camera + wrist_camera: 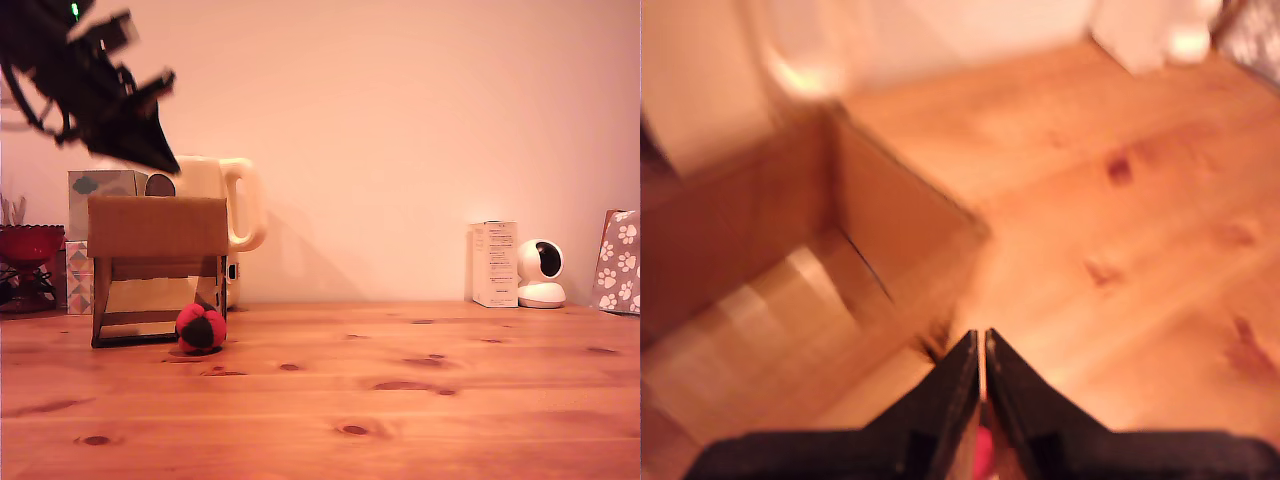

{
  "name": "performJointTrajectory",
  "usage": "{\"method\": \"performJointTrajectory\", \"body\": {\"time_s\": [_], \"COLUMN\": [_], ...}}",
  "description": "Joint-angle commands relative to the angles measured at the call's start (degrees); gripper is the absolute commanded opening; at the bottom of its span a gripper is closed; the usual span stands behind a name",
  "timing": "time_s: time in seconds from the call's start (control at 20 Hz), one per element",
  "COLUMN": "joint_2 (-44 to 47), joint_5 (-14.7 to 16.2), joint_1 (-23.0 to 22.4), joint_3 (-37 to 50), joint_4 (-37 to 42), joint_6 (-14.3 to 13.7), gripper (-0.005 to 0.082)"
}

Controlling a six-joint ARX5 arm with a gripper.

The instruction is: Drop the footbag into the cardboard dice tower

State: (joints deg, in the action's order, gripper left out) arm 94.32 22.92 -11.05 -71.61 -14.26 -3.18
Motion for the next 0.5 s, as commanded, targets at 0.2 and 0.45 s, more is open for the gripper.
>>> {"method": "performJointTrajectory", "body": {"time_s": [0.2,0.45], "joint_2": [-8.57,-15.19], "joint_5": [0.28,-0.52], "joint_1": [-2.64,-2.89], "joint_3": [14.40,30.99], "joint_4": [13.40,29.05], "joint_6": [1.31,4.83], "gripper": [-0.0024,-0.0024]}}
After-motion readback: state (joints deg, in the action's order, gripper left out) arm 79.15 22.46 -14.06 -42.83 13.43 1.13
